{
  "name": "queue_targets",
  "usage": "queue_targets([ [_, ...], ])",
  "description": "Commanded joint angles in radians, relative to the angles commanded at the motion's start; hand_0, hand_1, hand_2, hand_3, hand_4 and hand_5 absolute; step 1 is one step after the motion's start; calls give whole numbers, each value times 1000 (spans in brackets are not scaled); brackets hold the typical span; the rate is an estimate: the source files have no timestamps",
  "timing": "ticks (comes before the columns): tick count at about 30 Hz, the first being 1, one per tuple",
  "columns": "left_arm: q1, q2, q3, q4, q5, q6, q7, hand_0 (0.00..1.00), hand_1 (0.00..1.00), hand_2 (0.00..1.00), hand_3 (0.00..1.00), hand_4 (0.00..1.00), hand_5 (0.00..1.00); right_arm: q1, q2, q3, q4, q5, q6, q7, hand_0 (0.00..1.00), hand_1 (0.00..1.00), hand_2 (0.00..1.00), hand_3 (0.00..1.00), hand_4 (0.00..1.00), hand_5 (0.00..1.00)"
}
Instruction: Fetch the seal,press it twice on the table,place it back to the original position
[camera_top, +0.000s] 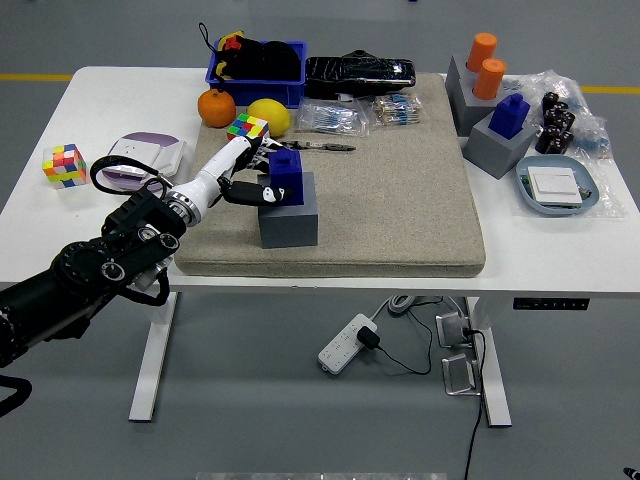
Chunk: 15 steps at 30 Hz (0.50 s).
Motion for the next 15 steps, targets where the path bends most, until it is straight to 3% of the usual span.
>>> queue_targets([
  [5,1,9,-14,-18,7,5,-10,637,505,464,574,704,2,-1,1,3,0,-1,0,0,817,715,684,689,729,506],
  [9,0,32,-40,-55,27,0,-8,637,505,464,574,704,2,-1,1,5,0,-2,-1,0,817,715,684,689,729,506],
  [15,-8,107,-120,-144,72,-4,-9,638,502,464,574,732,2,0,1,10,1,-4,-1,0,816,714,685,689,728,505],
])
